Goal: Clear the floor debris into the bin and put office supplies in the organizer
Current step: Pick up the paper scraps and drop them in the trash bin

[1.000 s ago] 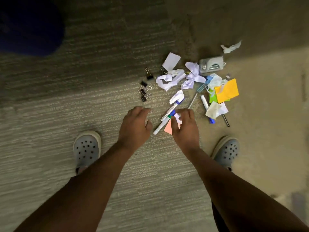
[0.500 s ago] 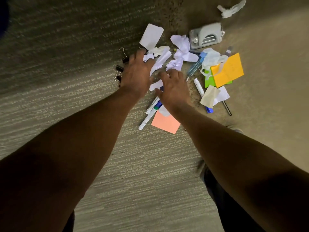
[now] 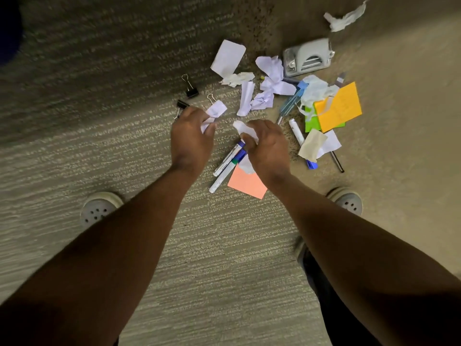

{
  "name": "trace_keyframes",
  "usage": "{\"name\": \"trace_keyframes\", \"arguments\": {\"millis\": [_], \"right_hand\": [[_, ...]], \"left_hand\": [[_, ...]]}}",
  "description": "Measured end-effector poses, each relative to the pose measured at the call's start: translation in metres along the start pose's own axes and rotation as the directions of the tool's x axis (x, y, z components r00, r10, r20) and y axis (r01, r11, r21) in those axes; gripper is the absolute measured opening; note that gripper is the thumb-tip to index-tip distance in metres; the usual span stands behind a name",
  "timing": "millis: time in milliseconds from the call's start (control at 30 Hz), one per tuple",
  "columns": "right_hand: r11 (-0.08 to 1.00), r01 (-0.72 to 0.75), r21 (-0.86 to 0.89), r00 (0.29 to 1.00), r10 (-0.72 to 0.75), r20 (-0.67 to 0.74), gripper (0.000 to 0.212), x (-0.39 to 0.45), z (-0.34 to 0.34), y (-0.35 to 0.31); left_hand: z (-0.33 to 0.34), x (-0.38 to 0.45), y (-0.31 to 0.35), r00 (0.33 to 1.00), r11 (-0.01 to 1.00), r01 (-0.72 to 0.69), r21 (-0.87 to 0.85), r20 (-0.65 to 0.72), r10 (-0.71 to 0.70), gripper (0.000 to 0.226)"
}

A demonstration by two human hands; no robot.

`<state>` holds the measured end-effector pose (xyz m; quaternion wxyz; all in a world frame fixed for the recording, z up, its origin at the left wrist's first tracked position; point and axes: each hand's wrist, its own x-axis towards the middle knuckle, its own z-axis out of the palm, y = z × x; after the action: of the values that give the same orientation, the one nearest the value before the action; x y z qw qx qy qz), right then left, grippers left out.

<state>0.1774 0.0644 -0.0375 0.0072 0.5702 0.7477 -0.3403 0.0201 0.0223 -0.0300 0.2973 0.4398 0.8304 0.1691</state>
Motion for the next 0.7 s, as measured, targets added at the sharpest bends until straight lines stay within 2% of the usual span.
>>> {"name": "trace_keyframes", "arguments": {"millis": [167,267,433,567,700], "right_hand": [[0.977,-0.084,0.197,0.984,0.113,-0.138,0.027,-0.015,-0.026,-0.058],[0.946,-0.063,0.318,0.98,0.119,-0.162,0.026,-0.014,-0.037,-0.114],[0.908,0.15,0.392,0.964,-0.046,-0.263,0.023,0.003,-0.049,-0.224],[0.859,0.258,0.442,0.944,-0.126,-0.306,0.022,0.028,-0.053,-0.324],[0.716,0.453,0.531,0.867,-0.216,-0.448,0.019,0.046,-0.057,-0.413]], "left_hand": [[-0.055,-0.029,-0.002,0.968,0.977,0.161,-0.139,-0.171,-0.184,0.01],[-0.103,-0.037,-0.009,0.944,0.969,0.173,-0.178,-0.251,-0.214,0.01],[-0.195,-0.018,-0.016,0.889,0.966,0.127,-0.227,-0.406,-0.213,0.012],[-0.281,0.014,-0.027,0.822,0.966,0.054,-0.253,-0.538,-0.187,0.012],[-0.355,0.037,-0.041,0.702,0.973,-0.003,-0.229,-0.693,-0.161,0.021]]}}
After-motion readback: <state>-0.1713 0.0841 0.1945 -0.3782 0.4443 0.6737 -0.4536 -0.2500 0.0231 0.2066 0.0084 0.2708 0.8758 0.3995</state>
